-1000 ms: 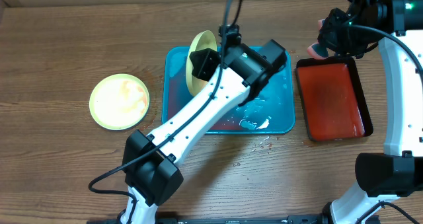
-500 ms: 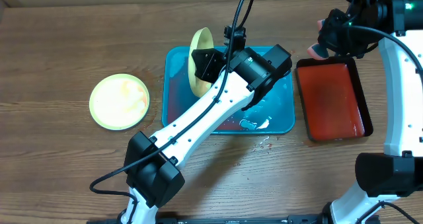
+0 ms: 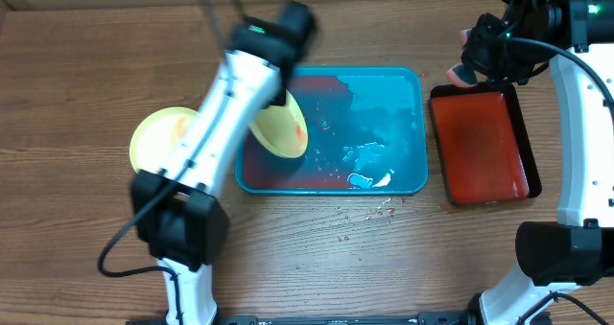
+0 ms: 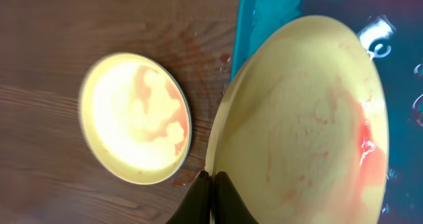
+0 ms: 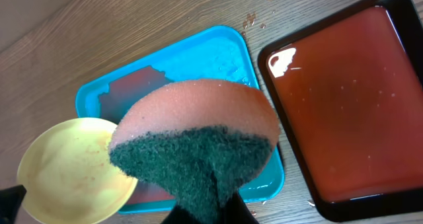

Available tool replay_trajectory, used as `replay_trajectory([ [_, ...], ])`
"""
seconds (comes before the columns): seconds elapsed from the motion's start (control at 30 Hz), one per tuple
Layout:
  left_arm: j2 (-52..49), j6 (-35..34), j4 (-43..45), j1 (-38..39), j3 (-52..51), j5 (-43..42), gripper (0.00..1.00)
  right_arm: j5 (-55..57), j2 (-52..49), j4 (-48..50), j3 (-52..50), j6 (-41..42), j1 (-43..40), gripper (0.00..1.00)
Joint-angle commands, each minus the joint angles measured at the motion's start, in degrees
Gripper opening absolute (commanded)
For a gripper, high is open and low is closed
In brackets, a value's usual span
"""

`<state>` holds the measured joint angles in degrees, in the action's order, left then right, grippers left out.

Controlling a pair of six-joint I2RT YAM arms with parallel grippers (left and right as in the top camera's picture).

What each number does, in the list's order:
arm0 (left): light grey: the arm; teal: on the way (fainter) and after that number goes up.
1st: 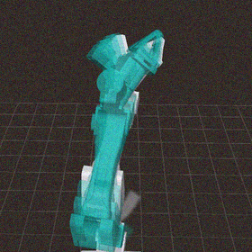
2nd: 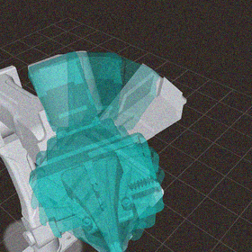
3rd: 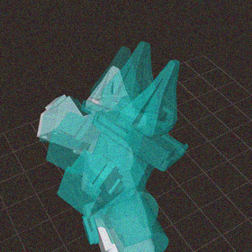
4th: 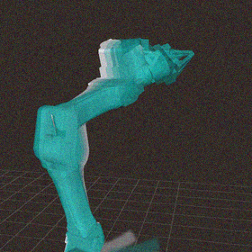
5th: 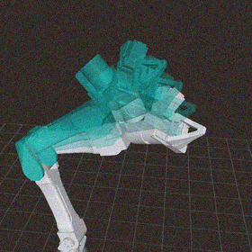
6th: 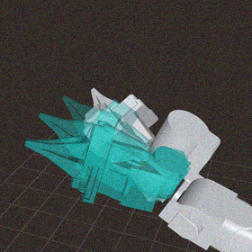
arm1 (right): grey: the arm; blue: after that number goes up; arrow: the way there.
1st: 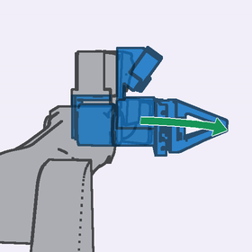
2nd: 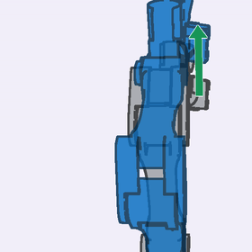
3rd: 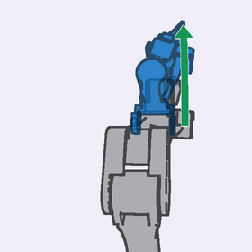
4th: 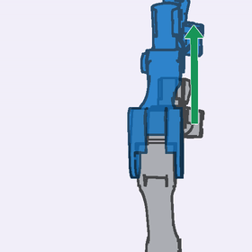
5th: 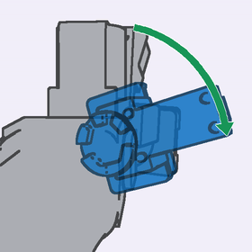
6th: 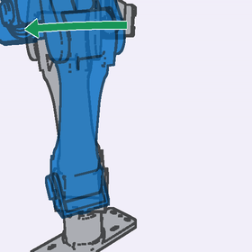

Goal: Clean dirty plates on tray and stack at the side
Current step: 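Carry the plate left and stack it on the plate pile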

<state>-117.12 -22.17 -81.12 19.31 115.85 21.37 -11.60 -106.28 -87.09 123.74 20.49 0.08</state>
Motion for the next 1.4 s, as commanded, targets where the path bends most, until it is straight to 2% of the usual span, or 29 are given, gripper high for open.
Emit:
replay_trajectory([
  [0.0,1.7,7.3,0.3,-7.6,0.6,-15.3,0.04,-0.1,0.8,0.0,0.7,-0.9,-0.2,0.04],
  [0.17,1.7,8.1,0.0,-21.0,0.5,-21.5,0.04,-0.1,0.8,0.0,0.7,-0.9,-0.2,0.04],
  [0.4,1.7,8.1,-2.3,-31.8,0.4,-20.4,0.04,-0.1,0.8,0.0,0.7,-0.9,-0.2,0.04],
  [0.63,1.7,5.4,-2.3,-35.6,-5.1,-11.0,0.04,-0.1,0.8,0.0,0.7,-0.9,-0.2,0.04],
  [0.8,1.6,5.5,1.9,-36.2,-12.2,-10.3,0.05,-0.1,0.8,-0.1,0.7,-0.9,-0.2,0.04],
  [0.9,1.6,5.4,2.1,-36.2,-13.2,-8.8,0.18,-0.1,0.8,-0.3,0.7,-1.1,-0.2,0.04],
  [0.97,1.8,5.4,2.2,-36.2,-12.8,-7.3,0.38,-0.1,0.8,-0.3,0.7,-1.3,-0.2,0.04],
  [1.03,2.3,5.5,2.2,-36.2,-12.3,-7.2,0.51,-0.1,0.8,-0.4,0.7,-1.3,-0.2,0.04],
  [1.2,4.4,9.4,2.5,-35.4,-10.2,-11.5,0.51,0.0,0.7,0.3,0.7,-3.0,-0.2,0.04],
  [1.37,6.0,18.3,6.2,-32.3,-9.9,-24.6,0.50,2.1,0.7,1.6,-0.4,-3.3,-0.2,0.04],
])
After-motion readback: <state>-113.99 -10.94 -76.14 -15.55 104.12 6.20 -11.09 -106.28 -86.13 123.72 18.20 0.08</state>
